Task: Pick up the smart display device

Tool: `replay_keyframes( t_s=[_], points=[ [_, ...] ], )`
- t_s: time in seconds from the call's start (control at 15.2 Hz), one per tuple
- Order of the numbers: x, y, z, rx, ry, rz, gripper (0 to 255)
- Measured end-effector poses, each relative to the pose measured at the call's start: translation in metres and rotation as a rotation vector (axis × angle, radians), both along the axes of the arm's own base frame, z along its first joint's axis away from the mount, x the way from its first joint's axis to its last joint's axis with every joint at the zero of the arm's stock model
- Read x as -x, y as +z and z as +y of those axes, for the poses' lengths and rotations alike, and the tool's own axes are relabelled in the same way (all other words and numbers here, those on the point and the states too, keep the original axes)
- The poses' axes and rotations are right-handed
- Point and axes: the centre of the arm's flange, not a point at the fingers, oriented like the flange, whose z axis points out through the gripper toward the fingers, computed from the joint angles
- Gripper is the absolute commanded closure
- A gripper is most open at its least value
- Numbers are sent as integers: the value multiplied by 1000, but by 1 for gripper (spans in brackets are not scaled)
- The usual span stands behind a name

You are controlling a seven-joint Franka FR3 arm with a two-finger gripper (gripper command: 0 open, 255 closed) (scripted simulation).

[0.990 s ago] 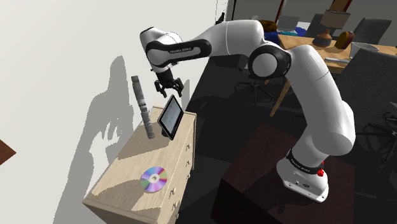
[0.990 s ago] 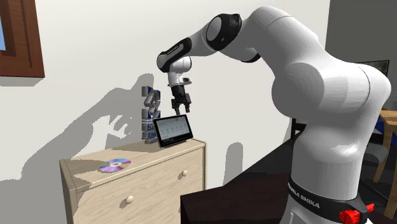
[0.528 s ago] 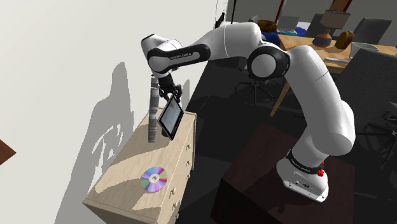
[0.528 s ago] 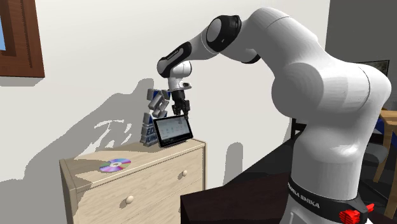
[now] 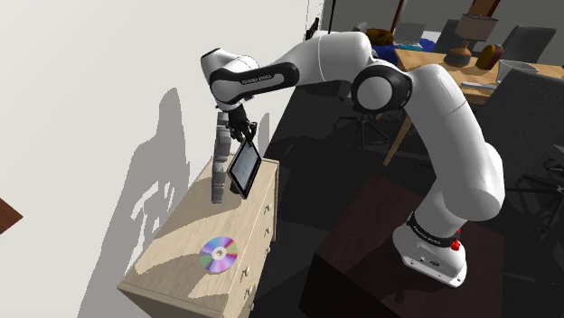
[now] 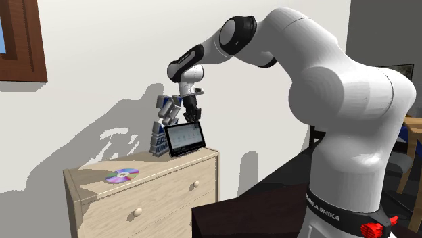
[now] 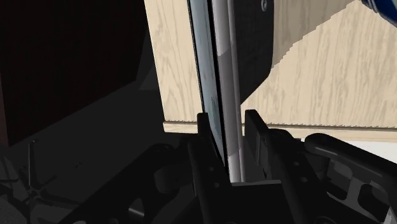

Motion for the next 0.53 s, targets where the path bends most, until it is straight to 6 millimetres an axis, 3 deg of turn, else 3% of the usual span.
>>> replay_keyframes(
  t_s=[0.26, 0.53],
  points=[
    [1, 5, 2, 0, 1, 6, 255],
    [0, 25, 2, 0, 1, 8, 255]
  ],
)
